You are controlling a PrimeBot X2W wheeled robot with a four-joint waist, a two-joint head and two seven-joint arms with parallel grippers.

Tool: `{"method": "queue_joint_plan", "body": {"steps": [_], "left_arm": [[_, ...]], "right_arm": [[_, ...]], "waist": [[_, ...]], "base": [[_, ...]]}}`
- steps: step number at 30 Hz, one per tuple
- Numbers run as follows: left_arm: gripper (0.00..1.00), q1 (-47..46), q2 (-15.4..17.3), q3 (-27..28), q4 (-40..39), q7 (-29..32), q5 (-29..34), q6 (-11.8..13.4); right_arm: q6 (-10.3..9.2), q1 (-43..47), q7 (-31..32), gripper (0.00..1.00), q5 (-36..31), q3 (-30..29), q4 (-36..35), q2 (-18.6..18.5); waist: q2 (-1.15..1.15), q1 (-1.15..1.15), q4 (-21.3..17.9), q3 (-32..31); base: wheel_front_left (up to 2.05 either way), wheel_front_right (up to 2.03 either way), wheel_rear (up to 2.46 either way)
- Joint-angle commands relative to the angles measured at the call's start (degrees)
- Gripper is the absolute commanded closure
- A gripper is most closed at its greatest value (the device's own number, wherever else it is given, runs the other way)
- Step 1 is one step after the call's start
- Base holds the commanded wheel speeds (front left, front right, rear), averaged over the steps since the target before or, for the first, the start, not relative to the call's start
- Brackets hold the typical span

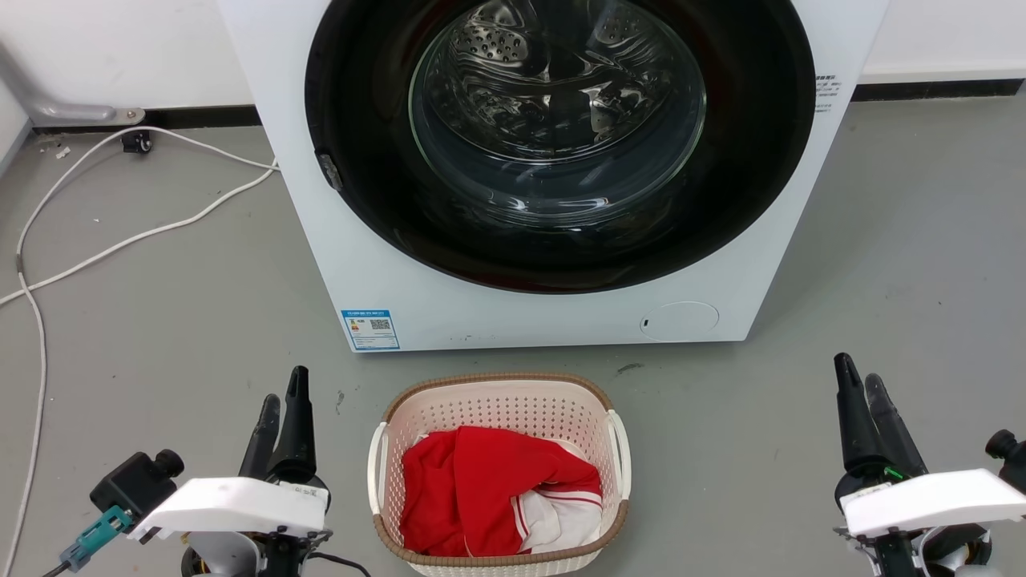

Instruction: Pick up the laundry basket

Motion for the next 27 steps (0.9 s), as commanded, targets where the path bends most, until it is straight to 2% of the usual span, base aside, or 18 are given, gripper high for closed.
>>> {"method": "queue_joint_plan", "body": {"steps": [1,27], "left_arm": [[0.0,-0.08,0.22,-0.27,-1.28,-0.67,2.15,0.04],[0.0,1.79,0.26,-1.65,-3.65,-5.02,19.11,-0.11]], "right_arm": [[0.01,-0.11,-0.63,0.0,-2.34,0.36,-1.36,-0.16],[0.01,2.22,-4.97,0.0,-21.23,2.76,-5.66,-0.19]], "waist": [[0.0,0.0,0.01,0.02],[0.0,0.0,0.38,0.18]], "base": [[0.0,0.0,0.0],[0.0,0.0,0.0]]}}
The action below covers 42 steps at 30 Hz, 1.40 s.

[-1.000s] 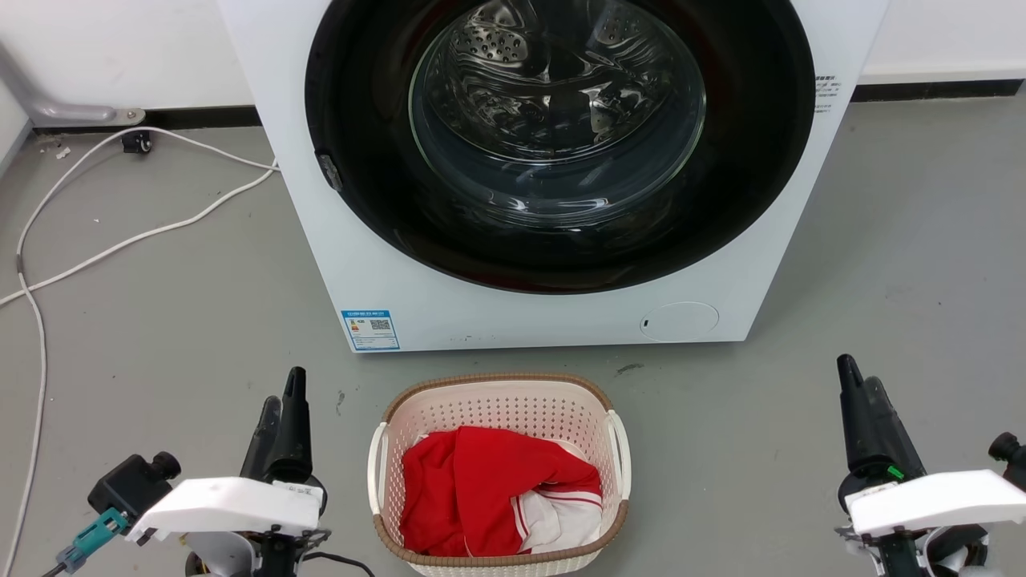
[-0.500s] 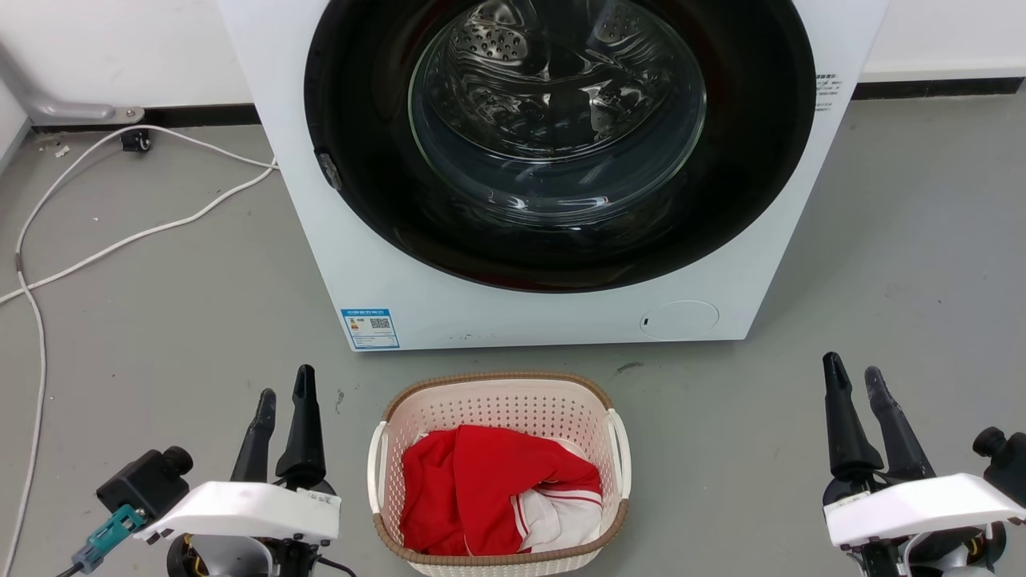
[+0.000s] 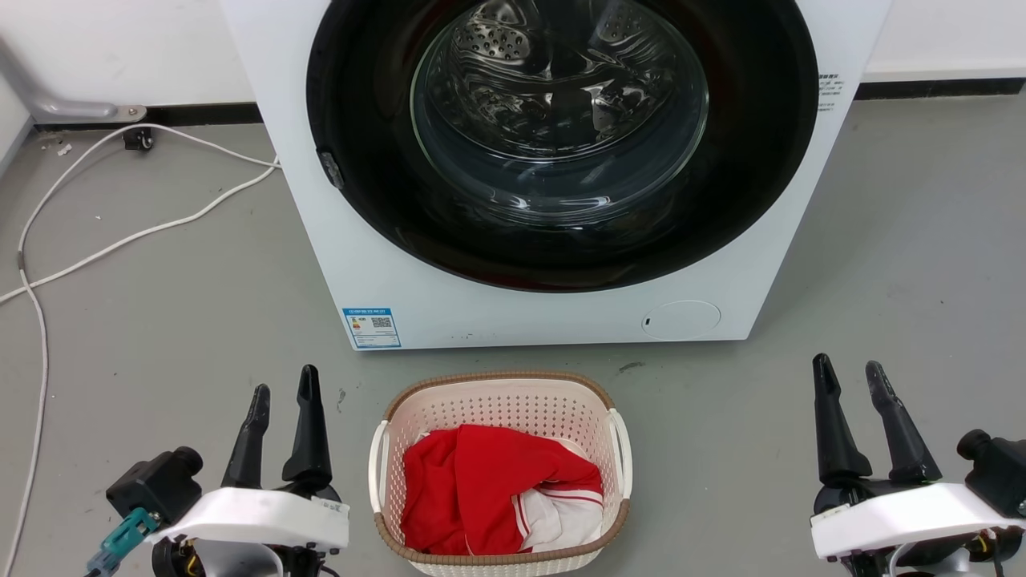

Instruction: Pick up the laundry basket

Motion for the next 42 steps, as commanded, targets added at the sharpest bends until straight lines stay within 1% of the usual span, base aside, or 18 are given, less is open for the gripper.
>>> {"method": "queue_joint_plan", "body": {"steps": [1,14,28,42], "left_arm": [[0.0,0.11,0.19,-0.11,-0.78,-0.55,1.22,-0.18],[0.0,1.18,0.21,-0.54,0.05,-2.41,8.75,-0.66],[0.0,1.88,0.22,-1.14,1.11,-4.16,15.92,-0.85],[0.0,2.71,0.23,-1.52,1.28,-5.8,22.71,0.12]], "right_arm": [[0.01,0.02,-0.37,0.0,-1.29,0.13,-0.94,-0.17],[0.01,1.33,-2.28,0.0,-10.01,0.69,-1.41,-0.19],[0.0,2.5,-4.09,0.0,-17.94,-0.08,-1.61,-0.2],[0.0,3.66,-5.79,0.0,-24.62,-0.35,-1.83,-0.21]], "waist": [[0.0,0.0,0.01,-0.01],[0.0,0.0,-0.07,-0.09],[0.0,0.0,0.09,-0.21],[0.0,0.0,0.02,-0.21]], "base": [[0.0,0.0,0.0],[0.0,0.0,0.0],[0.0,0.0,0.0],[0.0,0.0,0.0]]}}
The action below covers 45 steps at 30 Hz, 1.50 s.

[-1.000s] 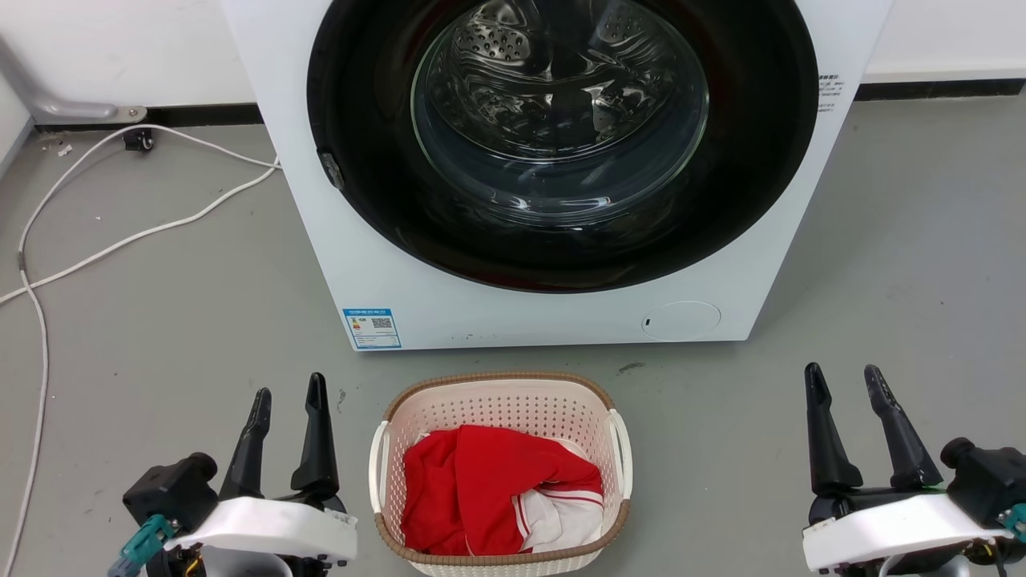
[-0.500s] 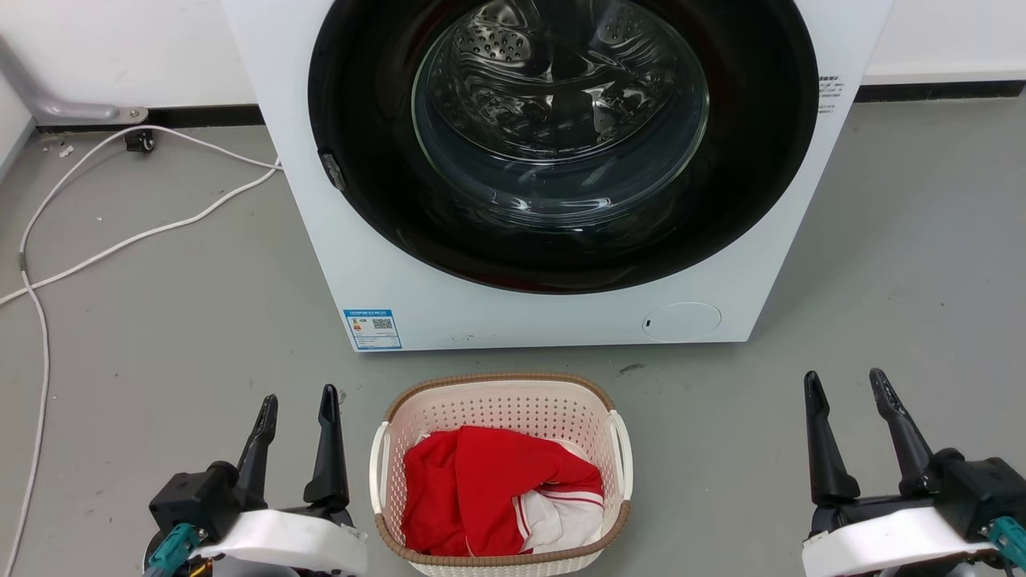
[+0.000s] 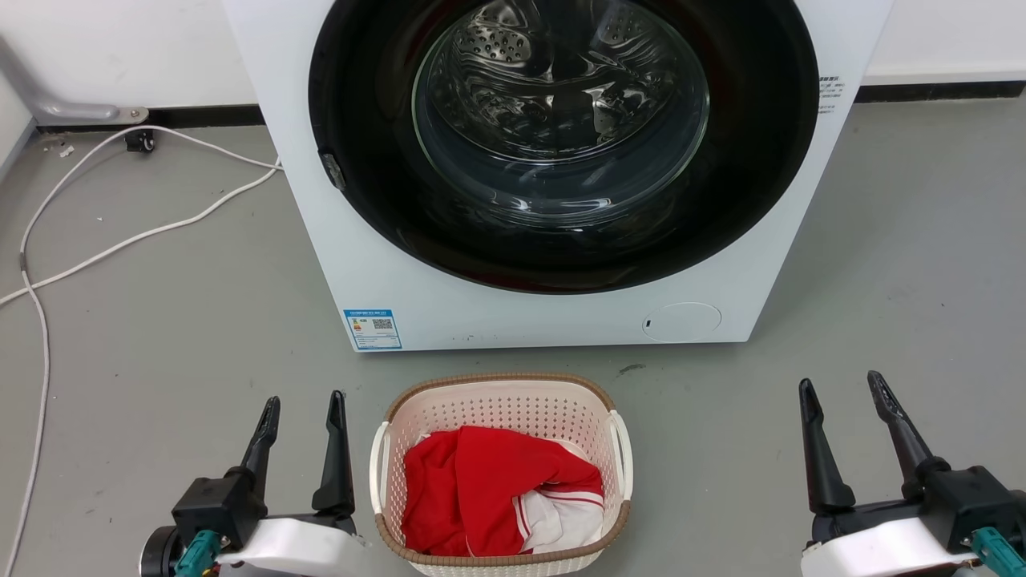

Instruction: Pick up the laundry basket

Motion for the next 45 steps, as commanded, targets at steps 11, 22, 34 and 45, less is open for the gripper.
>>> {"method": "queue_joint_plan", "body": {"steps": [11,22,34,45], "left_arm": [[0.0,1.01,0.17,-0.28,-0.81,-1.58,5.2,0.54],[0.0,1.22,0.17,-0.29,-0.99,-1.92,6.85,0.85],[0.0,1.2,0.17,-0.15,-0.88,-1.91,6.56,1.05],[0.0,1.0,0.16,-0.21,-0.65,-1.91,6.49,1.03]], "right_arm": [[-0.02,1.41,-1.65,0.0,-3.59,0.13,-1.0,-0.19],[-0.02,1.61,-2.01,0.0,-2.41,-0.08,-0.74,-0.19],[-0.02,1.55,-2.0,0.0,-0.56,-0.23,-0.04,-0.19],[-0.02,1.58,-2.0,0.0,-0.41,0.04,0.06,-0.19]], "waist": [[0.0,0.0,0.1,0.03],[0.0,0.0,0.21,0.12],[0.0,0.0,0.28,0.21],[0.0,0.0,0.37,0.17]], "base": [[0.0,0.0,0.0],[0.0,0.0,0.0],[0.0,0.0,0.0],[0.0,0.0,0.0]]}}
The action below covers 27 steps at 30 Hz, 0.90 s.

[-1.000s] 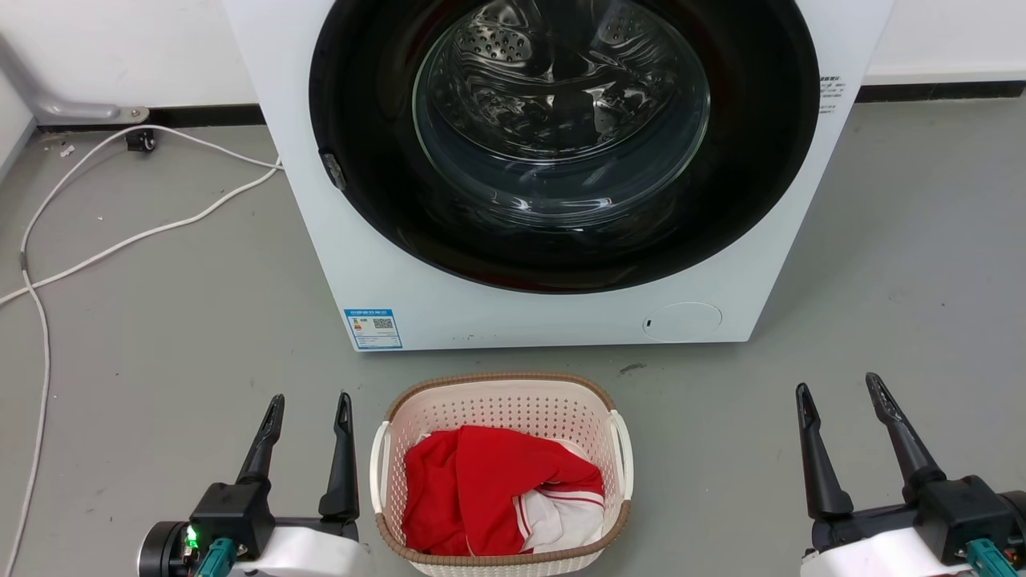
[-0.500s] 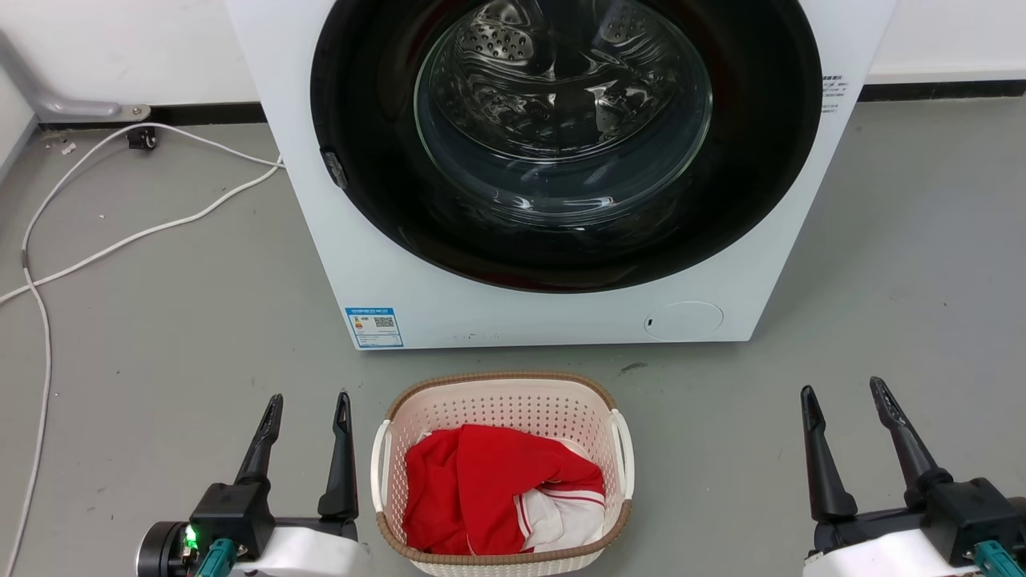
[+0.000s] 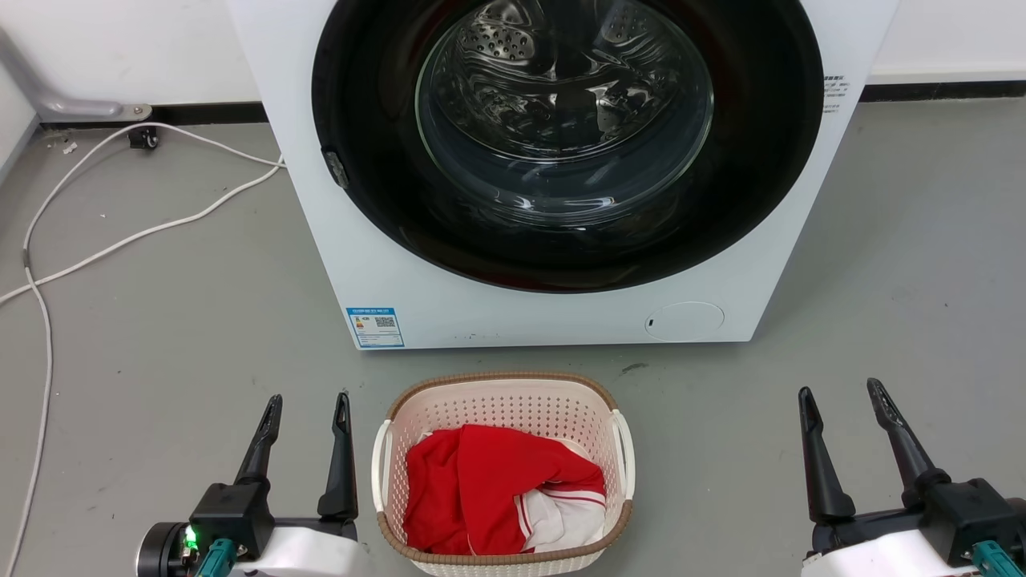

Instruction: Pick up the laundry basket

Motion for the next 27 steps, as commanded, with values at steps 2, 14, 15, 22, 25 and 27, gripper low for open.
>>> {"method": "queue_joint_plan", "body": {"steps": [2,14,15,22,25,27], "left_arm": [[0.0,0.31,0.13,-0.03,0.13,-0.16,-0.01,0.05],[0.0,-0.28,0.14,0.56,0.69,-0.16,-0.34,0.06],[0.0,-0.55,0.13,0.75,0.77,-0.16,-0.45,0.09],[0.0,-3.81,0.13,2.23,4.64,-0.16,0.11,-1.12],[0.0,-6.71,0.13,2.97,7.62,-0.16,1.14,-2.11],[0.0,-8.73,0.21,3.37,10.22,-0.16,1.4,-2.86]], "right_arm": [[-0.02,0.49,-0.16,0.0,0.29,0.04,0.1,-0.17],[-0.02,-0.04,-0.16,0.0,0.25,0.2,0.25,-0.17],[-0.02,-0.2,-0.16,0.0,0.17,0.3,0.32,-0.17],[-0.02,-2.99,-0.15,0.0,-0.85,2.63,3.29,-0.14],[-0.02,-5.55,-0.15,0.0,-1.67,4.15,5.85,-0.14],[-0.02,-7.37,-0.16,0.0,-2.34,5.21,8.25,-0.14]], "waist": [[0.0,0.0,0.04,-0.04],[0.0,0.0,0.21,0.16],[0.0,0.0,0.22,0.24],[0.0,0.0,0.53,1.64],[0.0,0.0,0.85,3.21],[0.0,0.0,1.08,4.37]], "base": [[0.0,0.0,0.0],[0.0,0.0,0.0],[0.0,0.0,0.0],[0.0,0.0,0.0],[0.0,0.0,0.0],[0.0,0.0,0.0]]}}
